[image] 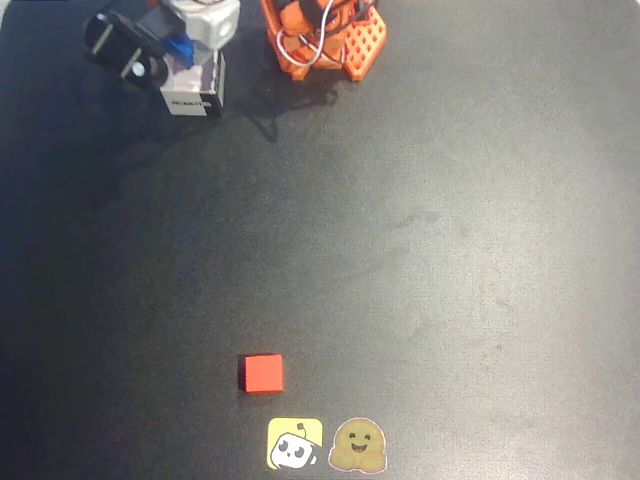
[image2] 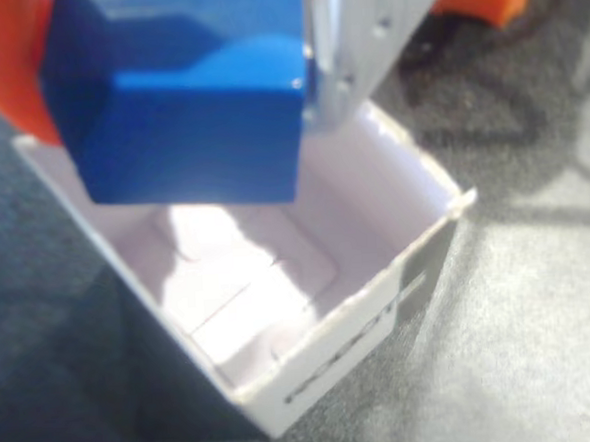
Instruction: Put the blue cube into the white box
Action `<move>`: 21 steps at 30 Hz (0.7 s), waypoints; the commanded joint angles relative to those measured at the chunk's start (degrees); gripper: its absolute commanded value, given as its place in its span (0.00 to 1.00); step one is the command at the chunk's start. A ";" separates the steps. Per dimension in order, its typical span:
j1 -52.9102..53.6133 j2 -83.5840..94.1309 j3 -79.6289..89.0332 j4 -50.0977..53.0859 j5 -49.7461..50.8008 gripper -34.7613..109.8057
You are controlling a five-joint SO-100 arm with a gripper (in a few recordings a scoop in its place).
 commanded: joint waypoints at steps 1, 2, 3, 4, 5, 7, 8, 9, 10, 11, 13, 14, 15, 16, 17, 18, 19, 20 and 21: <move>-1.93 0.35 0.35 -0.26 1.93 0.28; -2.20 0.44 0.88 -0.35 2.64 0.28; -2.46 0.70 1.41 -0.70 2.81 0.29; -2.81 0.44 1.49 -0.88 3.34 0.29; -2.99 0.35 1.76 -0.97 3.78 0.30; -3.78 0.97 1.93 -1.49 3.78 0.33; -3.87 0.97 2.02 -1.49 3.78 0.33; -3.78 1.23 2.37 -1.58 3.78 0.34; -3.78 1.76 2.72 -1.58 3.87 0.34; -3.78 2.46 3.08 -1.76 3.69 0.35; -3.87 3.60 3.69 -1.76 3.60 0.36; -3.87 4.22 4.04 -1.85 3.34 0.36; -3.87 4.39 4.04 -1.85 2.99 0.37; -3.96 4.48 4.04 -2.11 2.46 0.38; -3.96 4.66 4.04 -2.37 2.11 0.39; -4.13 4.66 3.96 -2.37 1.93 0.40; -4.13 4.92 3.96 -2.29 1.93 0.40; -3.78 5.45 4.22 -2.20 1.85 0.37; -3.60 5.45 4.22 -2.20 1.85 0.34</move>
